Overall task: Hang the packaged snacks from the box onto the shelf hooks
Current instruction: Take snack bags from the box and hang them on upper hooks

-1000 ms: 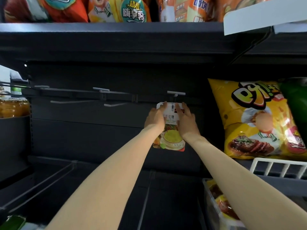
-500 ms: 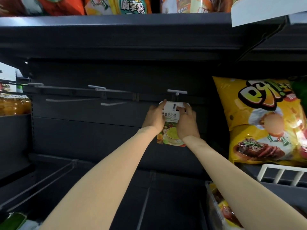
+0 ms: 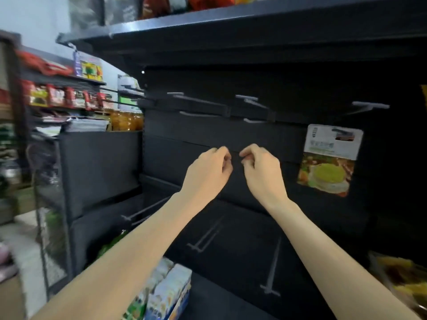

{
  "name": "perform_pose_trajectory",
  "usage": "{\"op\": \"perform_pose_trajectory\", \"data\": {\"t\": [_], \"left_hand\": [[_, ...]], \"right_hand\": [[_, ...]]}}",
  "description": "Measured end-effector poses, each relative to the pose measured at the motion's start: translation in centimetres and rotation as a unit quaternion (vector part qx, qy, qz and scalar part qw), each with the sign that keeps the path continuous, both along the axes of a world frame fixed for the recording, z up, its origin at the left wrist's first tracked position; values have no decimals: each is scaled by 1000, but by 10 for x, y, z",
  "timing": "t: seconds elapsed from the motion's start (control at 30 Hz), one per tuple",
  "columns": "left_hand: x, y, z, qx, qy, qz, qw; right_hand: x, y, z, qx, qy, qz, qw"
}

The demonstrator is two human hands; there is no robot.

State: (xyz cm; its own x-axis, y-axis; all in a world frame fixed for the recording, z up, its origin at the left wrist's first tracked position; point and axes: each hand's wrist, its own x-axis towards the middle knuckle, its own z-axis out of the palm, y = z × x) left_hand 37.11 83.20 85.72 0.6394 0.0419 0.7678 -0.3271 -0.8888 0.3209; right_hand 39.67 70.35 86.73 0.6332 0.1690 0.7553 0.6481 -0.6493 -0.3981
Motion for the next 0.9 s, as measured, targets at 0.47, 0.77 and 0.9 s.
{"op": "perform_pose_trajectory", "data": {"t": [0.47,0.77,0.9], "left_hand": [[-104,386,-118,-127,220,209,944],[-159,545,-209,-214,285,317,879],[-162,591,-243,-195,331,322,865]], "right_hand": [[-47,364,-111,-44,268,208,940],[-64,547,-212,-164,371,296,865],[-55,602,-248,-201,380,319,845]]}}
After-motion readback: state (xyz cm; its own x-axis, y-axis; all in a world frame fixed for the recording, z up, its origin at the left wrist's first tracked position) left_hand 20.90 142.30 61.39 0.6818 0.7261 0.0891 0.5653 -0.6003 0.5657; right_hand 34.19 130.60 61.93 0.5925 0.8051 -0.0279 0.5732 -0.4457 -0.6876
